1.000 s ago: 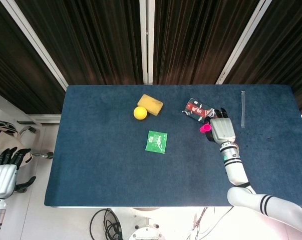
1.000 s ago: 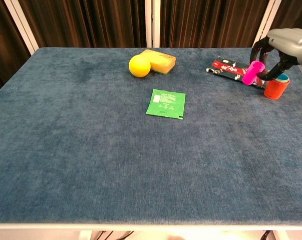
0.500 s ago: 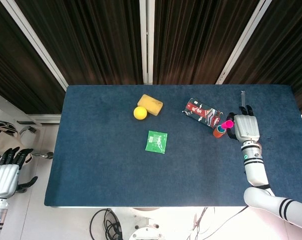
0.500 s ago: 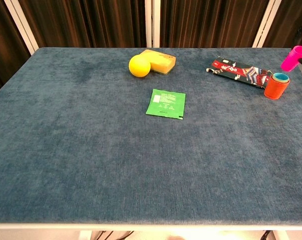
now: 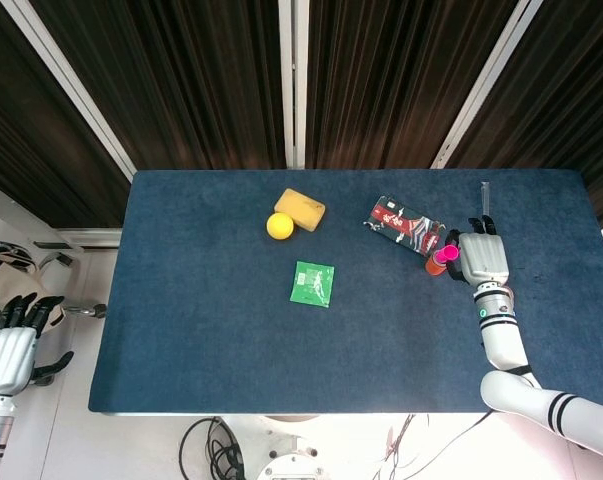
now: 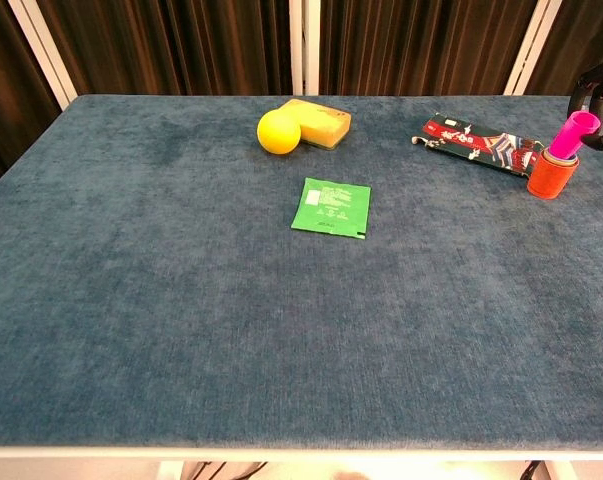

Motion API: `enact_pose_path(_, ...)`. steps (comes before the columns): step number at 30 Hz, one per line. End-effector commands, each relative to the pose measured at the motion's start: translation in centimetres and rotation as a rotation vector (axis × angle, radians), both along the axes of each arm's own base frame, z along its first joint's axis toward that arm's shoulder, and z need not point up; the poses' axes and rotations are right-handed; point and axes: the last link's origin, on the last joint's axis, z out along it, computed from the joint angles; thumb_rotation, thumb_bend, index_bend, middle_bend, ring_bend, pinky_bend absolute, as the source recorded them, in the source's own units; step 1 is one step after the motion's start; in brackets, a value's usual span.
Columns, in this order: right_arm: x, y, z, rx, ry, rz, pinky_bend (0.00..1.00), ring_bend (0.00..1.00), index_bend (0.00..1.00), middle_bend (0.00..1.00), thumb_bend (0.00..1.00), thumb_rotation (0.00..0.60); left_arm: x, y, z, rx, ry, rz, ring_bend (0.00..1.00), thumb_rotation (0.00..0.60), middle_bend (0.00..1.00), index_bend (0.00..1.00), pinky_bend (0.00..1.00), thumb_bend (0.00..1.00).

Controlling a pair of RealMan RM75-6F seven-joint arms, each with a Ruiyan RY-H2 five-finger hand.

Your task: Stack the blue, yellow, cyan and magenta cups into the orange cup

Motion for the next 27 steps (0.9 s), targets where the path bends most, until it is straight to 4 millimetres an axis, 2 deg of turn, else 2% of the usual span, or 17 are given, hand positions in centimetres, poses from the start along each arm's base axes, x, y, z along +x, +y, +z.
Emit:
enact_pose_path(1,-0.2,0.0,-0.3,0.016,0.015,-0.010,0.00,0.12,0.47,0.47,0.33,0.600,0.0,0.0,0.0,-0.001,-0.001,0.001,0.03,0.600,0.14,0.16,0.00,0.19)
enact_pose_path(4,-0.4,0.0,-0.4,0.036,0.023,-0.018,0.00,0.07,0.29,0.34,0.30,0.600,-0.1,0.1,0.0,-0.002,-0.004,0.000,0.03,0.600,0.14,0.16,0.00,0.19)
enact_pose_path(6,-0.3,0.0,-0.2,0.032,0.000,-0.015,0.00,0.02,0.11,0.17,0.25,0.600,-0.1,0.1,0.0,-0.002,-0.003,-0.001,0.03,0.600,0.14,0.16,0.00,0.19)
enact_pose_path(8,0.1,0.1,0.4,-0.005,-0.039,0.014,0.00,0.00,0.02,0.04,0.20,0.600,-0.1,0.2,0.0,0.001,0.000,-0.001,0.03,0.600,0.14,0.16,0.00,0.19)
enact_pose_path(9,0.2,0.2,0.7,-0.021,-0.054,0.030,0.00,0.00,0.00,0.00,0.17,0.600,-0.1,0.2,0.0,0.001,-0.001,0.000,0.03,0.600,0.14,0.16,0.00,0.19)
enact_pose_path(13,0.1,1.8,2.4,-0.080,-0.110,0.098,0.00,0.00,0.00,0.00,0.13,0.600,0.2,0.6,0.1,0.001,0.006,-0.012,0.03,0.600,0.14,0.16,0.00,0.19)
enact_pose_path(18,-2.1,8.0,4.9,-0.098,-0.102,0.182,0.00,0.00,0.00,0.00,0.13,0.600,0.8,1.0,0.1,0.004,0.017,-0.028,0.03,0.600,0.14,0.16,0.00,0.19)
enact_pose_path(23,-7.4,14.5,6.8,-0.136,0.016,0.229,0.00,0.00,0.00,0.00,0.12,0.600,1.1,1.6,0.1,0.030,0.065,-0.033,0.03,0.600,0.14,0.15,0.00,0.19)
enact_pose_path(25,-9.2,16.8,7.1,-0.157,0.045,0.194,0.00,0.00,0.00,0.00,0.12,0.600,1.0,1.7,0.1,0.038,0.081,-0.031,0.03,0.600,0.14,0.15,0.00,0.19)
enact_pose_path(27,-10.0,18.3,7.3,-0.168,0.056,0.159,0.00,0.00,0.00,0.00,0.12,0.600,1.1,1.8,0.2,0.045,0.083,-0.033,0.03,0.600,0.14,0.15,0.00,0.19)
